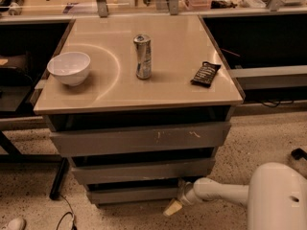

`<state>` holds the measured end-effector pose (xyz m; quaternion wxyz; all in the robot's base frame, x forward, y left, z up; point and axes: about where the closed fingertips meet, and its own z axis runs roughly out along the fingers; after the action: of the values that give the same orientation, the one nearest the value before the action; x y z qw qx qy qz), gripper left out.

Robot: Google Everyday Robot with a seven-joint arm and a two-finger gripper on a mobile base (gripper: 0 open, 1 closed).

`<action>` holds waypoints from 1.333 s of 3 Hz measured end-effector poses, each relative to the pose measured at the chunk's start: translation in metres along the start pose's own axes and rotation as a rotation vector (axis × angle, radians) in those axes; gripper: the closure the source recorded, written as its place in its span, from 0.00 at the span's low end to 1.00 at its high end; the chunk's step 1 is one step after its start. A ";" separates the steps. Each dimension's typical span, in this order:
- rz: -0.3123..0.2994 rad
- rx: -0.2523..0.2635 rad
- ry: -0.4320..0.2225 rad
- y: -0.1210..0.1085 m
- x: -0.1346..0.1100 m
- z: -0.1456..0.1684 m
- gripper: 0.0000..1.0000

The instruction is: Open bottom drawer

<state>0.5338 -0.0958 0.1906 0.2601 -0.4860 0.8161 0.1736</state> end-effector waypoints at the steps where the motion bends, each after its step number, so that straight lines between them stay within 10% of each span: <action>1: -0.005 -0.044 0.007 0.008 0.003 0.018 0.00; 4: 0.014 -0.164 0.055 0.057 0.011 0.008 0.00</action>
Offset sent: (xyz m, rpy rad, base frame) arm -0.0529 0.0415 -0.0308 0.0150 0.1535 0.1418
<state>0.4807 -0.0724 0.1791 0.1955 -0.5048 0.8092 0.2283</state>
